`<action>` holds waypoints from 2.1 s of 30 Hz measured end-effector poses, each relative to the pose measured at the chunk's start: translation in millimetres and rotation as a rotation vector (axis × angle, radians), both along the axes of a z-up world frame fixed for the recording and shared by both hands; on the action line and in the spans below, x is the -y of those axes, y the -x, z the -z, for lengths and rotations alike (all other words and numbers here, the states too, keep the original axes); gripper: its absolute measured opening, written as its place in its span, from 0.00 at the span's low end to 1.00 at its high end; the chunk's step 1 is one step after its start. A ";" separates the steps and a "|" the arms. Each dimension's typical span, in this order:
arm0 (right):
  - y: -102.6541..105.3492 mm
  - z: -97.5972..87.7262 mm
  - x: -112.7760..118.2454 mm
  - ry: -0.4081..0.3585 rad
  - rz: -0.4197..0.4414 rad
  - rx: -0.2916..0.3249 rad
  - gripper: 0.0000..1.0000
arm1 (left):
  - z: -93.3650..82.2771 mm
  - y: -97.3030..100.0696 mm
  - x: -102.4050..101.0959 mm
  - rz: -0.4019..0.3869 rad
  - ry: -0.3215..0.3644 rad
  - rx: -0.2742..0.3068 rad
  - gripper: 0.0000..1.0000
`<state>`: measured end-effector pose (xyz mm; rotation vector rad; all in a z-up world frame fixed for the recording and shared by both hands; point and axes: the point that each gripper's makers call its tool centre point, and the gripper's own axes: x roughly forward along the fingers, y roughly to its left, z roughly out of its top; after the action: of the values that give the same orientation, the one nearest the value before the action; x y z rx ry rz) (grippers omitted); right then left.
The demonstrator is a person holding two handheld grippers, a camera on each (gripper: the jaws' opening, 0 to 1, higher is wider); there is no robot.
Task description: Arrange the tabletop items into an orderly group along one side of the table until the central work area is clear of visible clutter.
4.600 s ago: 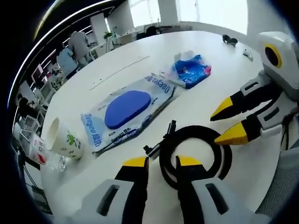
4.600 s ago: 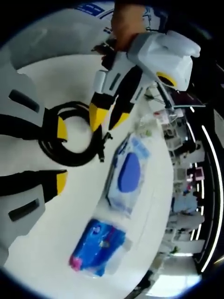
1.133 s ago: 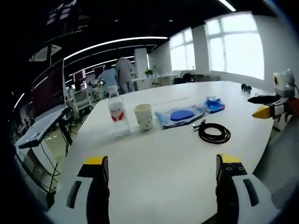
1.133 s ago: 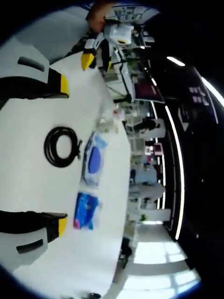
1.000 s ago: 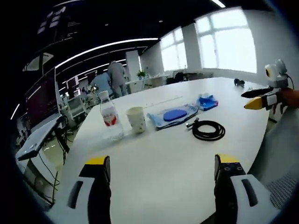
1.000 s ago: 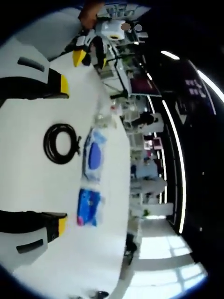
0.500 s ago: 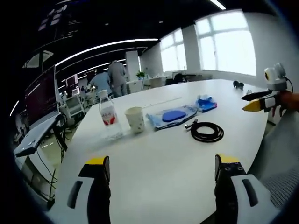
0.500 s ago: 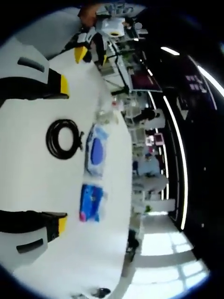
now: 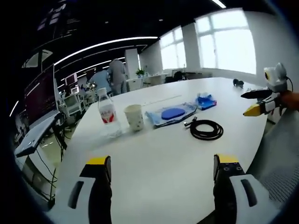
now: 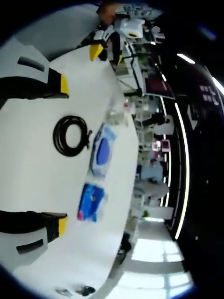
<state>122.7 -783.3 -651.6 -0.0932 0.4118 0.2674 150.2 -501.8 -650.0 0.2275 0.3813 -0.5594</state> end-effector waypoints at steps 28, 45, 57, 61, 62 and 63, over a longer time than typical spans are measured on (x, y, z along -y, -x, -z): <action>0.0 0.6 6.9 0.001 0.032 -0.010 0.95 | 2.2 1.6 2.3 0.014 -0.010 -0.008 0.86; 0.4 -0.3 -1.2 -0.033 0.015 -0.011 0.96 | -2.6 -0.1 -0.3 0.007 0.015 0.013 0.88; -0.2 -4.1 -3.4 -0.020 0.006 0.012 0.99 | -6.0 -4.4 -4.0 -0.042 0.088 -0.003 0.99; 0.4 -4.5 -4.8 -0.019 0.001 0.009 0.99 | -3.8 -3.3 -5.9 -0.041 0.048 -0.005 0.99; 0.6 -4.7 -4.4 -0.024 0.005 0.008 0.99 | -2.7 -3.1 -7.3 -0.045 0.043 -0.011 0.99; 0.3 -4.3 -3.6 -0.028 0.008 0.007 0.98 | -1.4 -2.9 -8.4 -0.051 0.042 -0.020 0.99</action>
<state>122.4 -779.7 -647.3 -0.0654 0.4013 0.2648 153.1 -493.4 -648.6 0.1716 0.3937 -0.5195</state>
